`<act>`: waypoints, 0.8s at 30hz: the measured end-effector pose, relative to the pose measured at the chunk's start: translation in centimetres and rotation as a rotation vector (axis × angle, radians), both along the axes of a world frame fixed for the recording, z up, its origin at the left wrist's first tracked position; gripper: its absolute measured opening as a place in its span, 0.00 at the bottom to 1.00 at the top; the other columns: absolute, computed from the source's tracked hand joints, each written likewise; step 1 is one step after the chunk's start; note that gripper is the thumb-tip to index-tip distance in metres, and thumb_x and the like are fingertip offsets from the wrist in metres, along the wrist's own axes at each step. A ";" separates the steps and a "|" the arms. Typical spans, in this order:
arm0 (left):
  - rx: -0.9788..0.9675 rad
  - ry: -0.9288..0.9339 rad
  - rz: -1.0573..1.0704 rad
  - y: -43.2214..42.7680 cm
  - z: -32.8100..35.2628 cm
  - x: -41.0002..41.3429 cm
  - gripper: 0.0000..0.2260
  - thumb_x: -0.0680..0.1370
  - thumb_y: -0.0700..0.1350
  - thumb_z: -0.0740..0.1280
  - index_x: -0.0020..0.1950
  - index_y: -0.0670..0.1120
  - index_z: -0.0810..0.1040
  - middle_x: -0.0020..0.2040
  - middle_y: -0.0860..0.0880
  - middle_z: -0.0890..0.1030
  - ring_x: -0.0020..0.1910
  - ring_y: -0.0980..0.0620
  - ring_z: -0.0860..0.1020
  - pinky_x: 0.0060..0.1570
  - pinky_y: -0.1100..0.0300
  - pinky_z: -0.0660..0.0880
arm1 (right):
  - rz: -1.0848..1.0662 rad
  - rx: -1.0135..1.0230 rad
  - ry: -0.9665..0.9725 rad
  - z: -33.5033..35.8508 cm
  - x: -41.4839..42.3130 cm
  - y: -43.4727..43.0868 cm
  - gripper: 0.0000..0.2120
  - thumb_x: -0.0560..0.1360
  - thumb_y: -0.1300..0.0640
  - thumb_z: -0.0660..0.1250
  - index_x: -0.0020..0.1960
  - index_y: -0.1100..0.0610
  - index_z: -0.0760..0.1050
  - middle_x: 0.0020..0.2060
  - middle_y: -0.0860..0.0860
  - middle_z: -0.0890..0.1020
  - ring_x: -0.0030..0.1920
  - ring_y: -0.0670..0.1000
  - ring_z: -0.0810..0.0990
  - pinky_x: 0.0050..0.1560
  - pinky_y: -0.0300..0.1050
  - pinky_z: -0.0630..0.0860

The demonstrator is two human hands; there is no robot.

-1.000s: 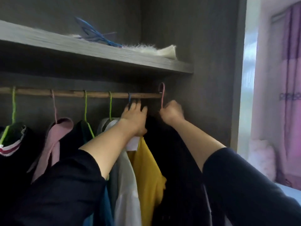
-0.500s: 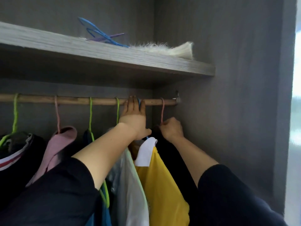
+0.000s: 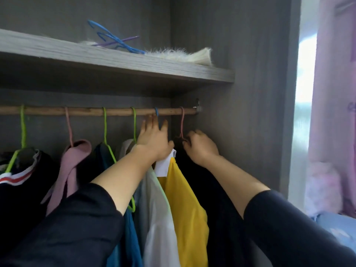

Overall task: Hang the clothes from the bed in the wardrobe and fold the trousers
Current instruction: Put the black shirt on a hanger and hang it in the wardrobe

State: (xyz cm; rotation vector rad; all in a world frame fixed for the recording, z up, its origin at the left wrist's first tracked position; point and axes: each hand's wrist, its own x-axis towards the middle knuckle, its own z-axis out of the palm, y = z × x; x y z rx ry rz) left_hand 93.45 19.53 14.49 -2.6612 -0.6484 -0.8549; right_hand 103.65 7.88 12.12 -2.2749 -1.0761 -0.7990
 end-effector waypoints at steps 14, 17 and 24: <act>-0.181 -0.265 -0.441 -11.5 -11.0 -8.3 0.18 0.80 0.45 0.57 0.70 0.44 0.69 0.71 0.45 0.69 0.71 0.46 0.66 0.63 0.51 0.69 | -0.027 0.106 0.004 -11.3 -13.3 -14.3 0.16 0.78 0.56 0.62 0.65 0.57 0.71 0.58 0.51 0.75 0.58 0.52 0.73 0.47 0.40 0.70; -0.266 -0.271 -0.537 -14.9 -14.7 -9.2 0.17 0.80 0.44 0.57 0.68 0.44 0.71 0.68 0.45 0.71 0.68 0.47 0.68 0.58 0.53 0.71 | -0.054 0.141 0.073 -15.1 -14.8 -19.4 0.15 0.77 0.56 0.62 0.63 0.57 0.72 0.56 0.50 0.75 0.56 0.52 0.74 0.47 0.40 0.68; -0.226 -0.177 -0.760 -27.8 -23.2 -8.4 0.12 0.74 0.38 0.64 0.56 0.39 0.79 0.57 0.42 0.78 0.56 0.40 0.75 0.49 0.47 0.76 | -0.280 0.081 0.218 -23.9 -14.8 -34.6 0.14 0.75 0.55 0.65 0.60 0.57 0.74 0.55 0.53 0.76 0.54 0.56 0.76 0.46 0.47 0.71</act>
